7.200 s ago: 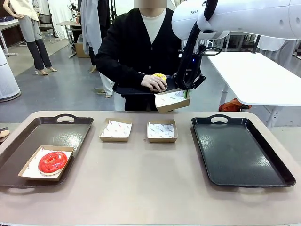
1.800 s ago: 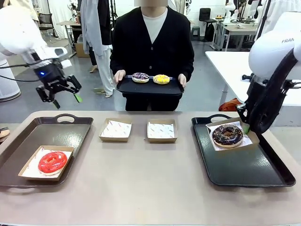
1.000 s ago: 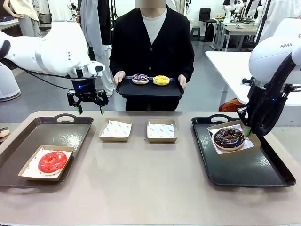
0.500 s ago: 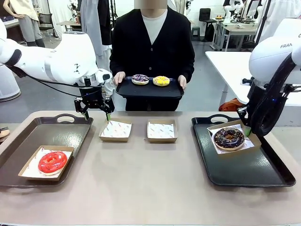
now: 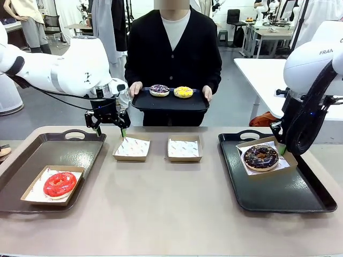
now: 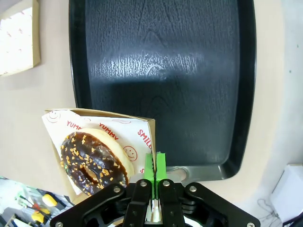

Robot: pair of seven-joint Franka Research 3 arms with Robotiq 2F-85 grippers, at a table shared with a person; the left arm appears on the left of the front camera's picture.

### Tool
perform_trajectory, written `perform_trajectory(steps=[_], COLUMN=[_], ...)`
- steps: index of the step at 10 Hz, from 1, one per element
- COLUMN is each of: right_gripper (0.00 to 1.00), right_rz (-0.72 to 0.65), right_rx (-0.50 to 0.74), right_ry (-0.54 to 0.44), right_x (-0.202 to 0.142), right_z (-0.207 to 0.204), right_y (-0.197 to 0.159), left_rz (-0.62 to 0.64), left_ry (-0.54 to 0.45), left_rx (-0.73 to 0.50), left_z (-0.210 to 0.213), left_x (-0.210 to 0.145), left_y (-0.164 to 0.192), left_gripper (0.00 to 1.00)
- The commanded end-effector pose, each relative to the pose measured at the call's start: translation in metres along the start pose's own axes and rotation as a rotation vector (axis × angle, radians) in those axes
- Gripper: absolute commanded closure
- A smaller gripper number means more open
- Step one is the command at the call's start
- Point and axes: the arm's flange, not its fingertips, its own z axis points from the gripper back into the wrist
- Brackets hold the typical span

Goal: Individually package the donuts and arrange them on the tray.
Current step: Place the picked Paper togo box on the Handle tray while simultaneously picking up another Paper togo box from the table with the other hand.

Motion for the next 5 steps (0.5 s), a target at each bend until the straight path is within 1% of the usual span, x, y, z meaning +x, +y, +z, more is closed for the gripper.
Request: perform_trajectory(steps=[1,5], right_gripper=[0.98,0.98], right_rz=[-0.009,-0.009], right_rx=[0.0,0.0], right_ry=[0.001,0.001], right_x=[-0.0014,-0.0014], right_z=[0.0006,0.0006], right_y=[0.0017,0.0017], left_rz=[0.0,0.0], left_ry=[0.005,0.005], left_rx=[0.002,0.002], left_z=[0.0003,0.0003], left_x=[-0.0002,-0.0002], left_y=[0.0001,0.0001], left_gripper=[0.0,0.0])
